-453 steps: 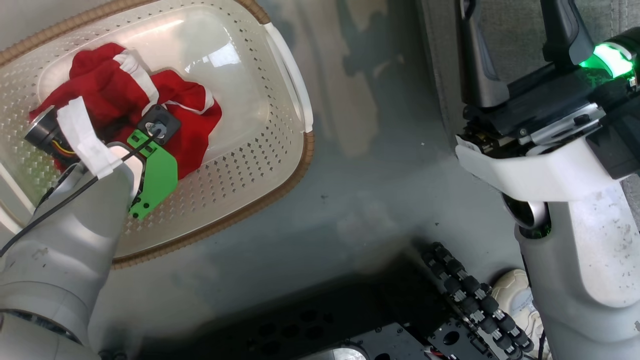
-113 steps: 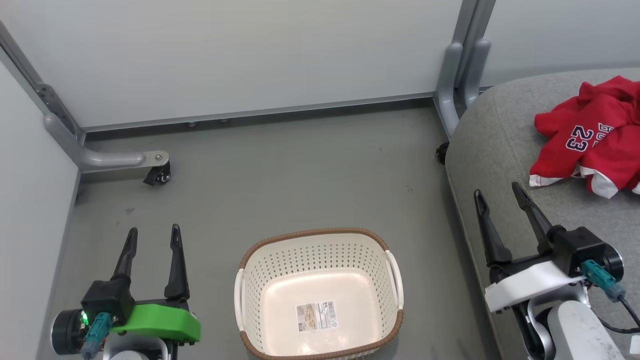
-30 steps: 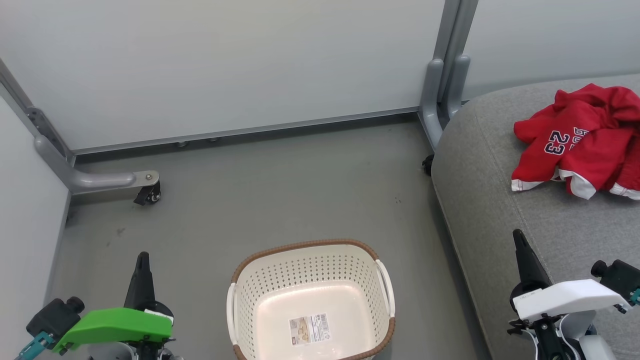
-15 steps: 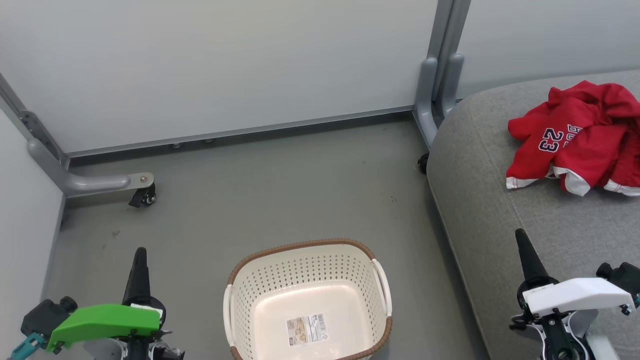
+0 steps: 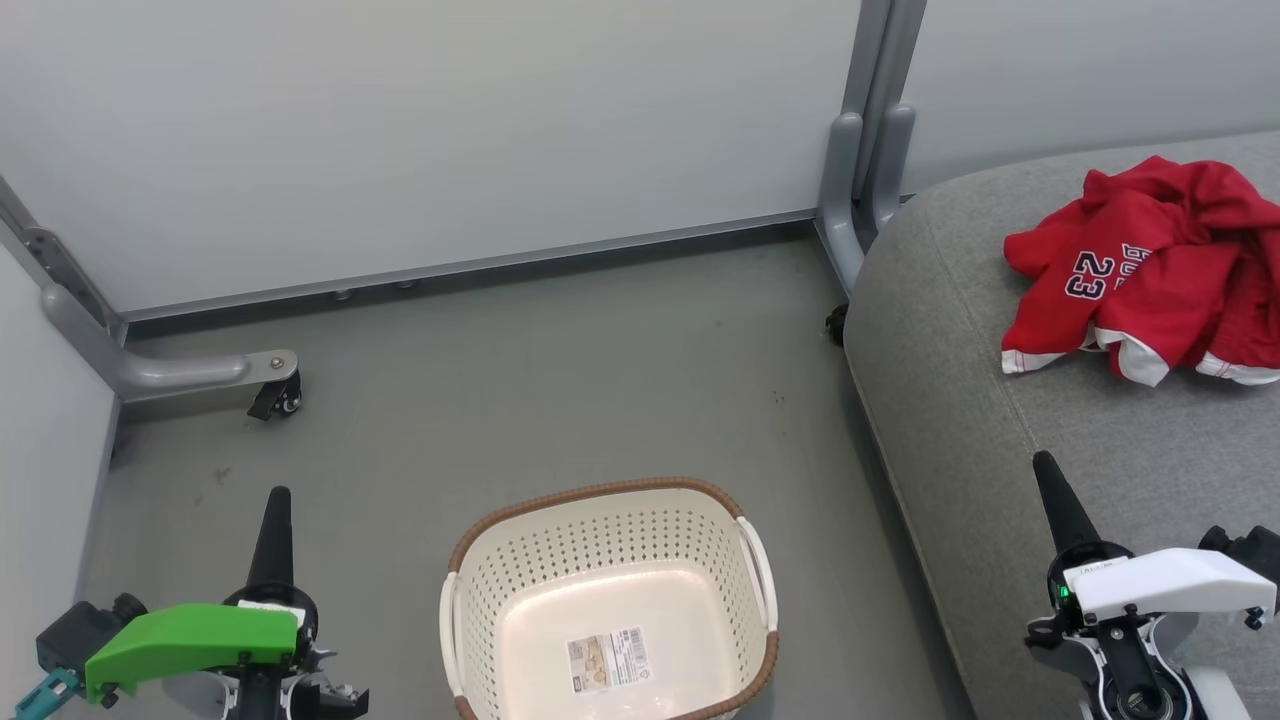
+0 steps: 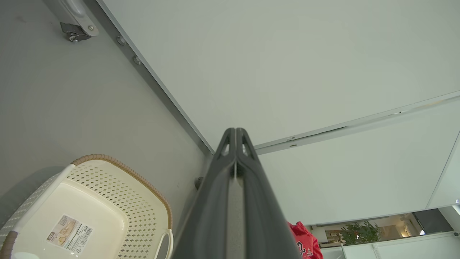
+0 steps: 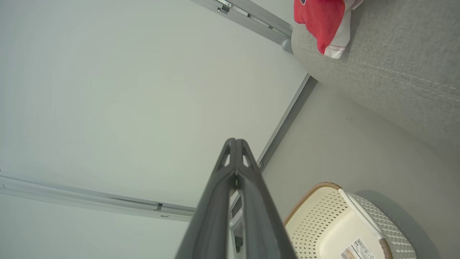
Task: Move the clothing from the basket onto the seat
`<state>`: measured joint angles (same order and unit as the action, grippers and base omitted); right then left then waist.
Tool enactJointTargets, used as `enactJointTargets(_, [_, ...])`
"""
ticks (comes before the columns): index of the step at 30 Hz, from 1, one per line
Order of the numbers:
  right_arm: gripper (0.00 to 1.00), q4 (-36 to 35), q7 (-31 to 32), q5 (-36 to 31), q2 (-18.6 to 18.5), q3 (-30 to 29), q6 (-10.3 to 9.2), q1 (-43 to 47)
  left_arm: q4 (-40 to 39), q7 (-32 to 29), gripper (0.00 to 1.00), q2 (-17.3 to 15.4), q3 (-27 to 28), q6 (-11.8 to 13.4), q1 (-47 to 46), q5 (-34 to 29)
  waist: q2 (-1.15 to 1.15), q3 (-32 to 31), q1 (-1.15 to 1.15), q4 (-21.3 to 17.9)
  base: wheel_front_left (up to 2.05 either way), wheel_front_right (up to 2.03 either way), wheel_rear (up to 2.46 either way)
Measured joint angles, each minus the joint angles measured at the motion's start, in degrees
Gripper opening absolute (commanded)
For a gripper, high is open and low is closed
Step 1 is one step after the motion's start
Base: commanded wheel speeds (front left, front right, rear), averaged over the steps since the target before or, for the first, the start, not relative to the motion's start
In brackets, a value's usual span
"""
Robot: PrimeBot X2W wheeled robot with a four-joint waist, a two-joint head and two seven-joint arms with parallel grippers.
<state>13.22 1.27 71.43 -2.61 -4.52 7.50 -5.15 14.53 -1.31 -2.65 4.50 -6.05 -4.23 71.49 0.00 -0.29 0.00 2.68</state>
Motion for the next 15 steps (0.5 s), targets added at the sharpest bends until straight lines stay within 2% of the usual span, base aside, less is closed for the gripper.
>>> enactJointTargets(15, [0.0,0.42,1.87,7.4,-0.03,-0.74,0.0,-0.31,-0.29,-1.86,0.0,-0.01,0.79,-0.2,-0.63,7.33,0.0,0.09,0.0,-0.85,0.0,0.0,0.0])
